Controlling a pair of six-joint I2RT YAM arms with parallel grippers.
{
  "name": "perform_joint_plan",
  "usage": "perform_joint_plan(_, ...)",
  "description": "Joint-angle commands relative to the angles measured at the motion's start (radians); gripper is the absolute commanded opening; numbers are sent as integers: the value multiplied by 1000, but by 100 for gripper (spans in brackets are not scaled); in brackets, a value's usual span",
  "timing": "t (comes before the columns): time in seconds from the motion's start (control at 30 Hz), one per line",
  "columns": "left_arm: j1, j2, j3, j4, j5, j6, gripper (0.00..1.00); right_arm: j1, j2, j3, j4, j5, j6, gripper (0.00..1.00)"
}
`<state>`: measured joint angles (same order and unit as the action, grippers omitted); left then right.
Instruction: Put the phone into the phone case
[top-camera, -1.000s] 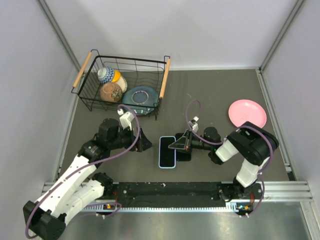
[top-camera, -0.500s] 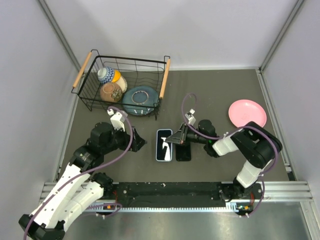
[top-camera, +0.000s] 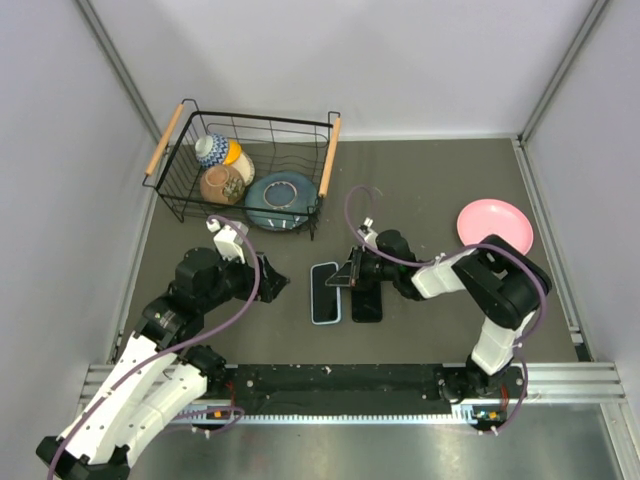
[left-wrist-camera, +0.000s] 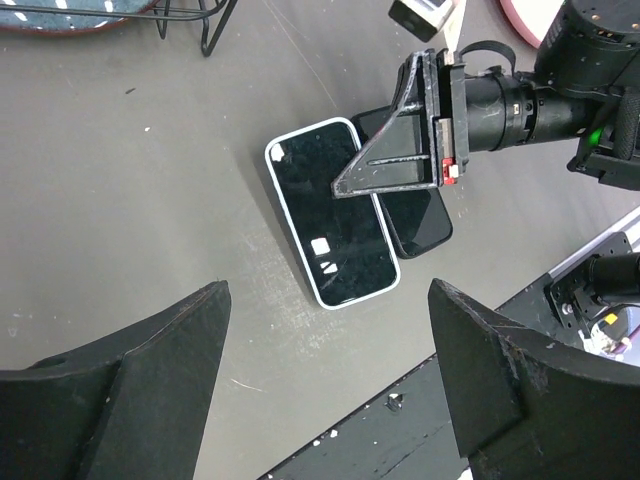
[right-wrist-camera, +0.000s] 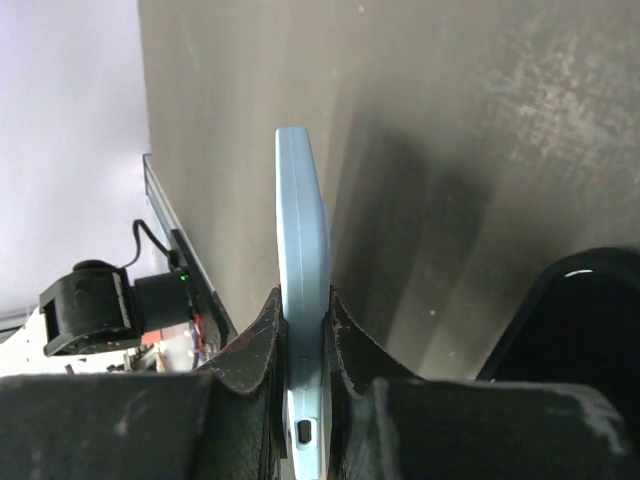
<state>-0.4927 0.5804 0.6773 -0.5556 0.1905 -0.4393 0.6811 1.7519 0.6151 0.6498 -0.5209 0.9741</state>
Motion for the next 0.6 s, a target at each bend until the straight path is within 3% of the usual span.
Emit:
perform_joint_plan(0.0,3,7,33,-7,-11,2,85,17,12,48,-23,-11,-31,7)
perform_joint_plan(0.07,3,4,33,-7,-17,-1,85,15,12,46,-33,-10,-29,7)
perform_joint_plan(0.2,3,-5,28,-6,-22,1,85,18,-5,60,-96,28,-38,28)
perform_joint_plan(0.4,3,12,34,-13,-25,-3,85,15,-89,110,-300,85,-98,41)
perform_joint_plan(0.57,3,0,34,-9,0,10,85,14,-170,143,-447,140,-172,43)
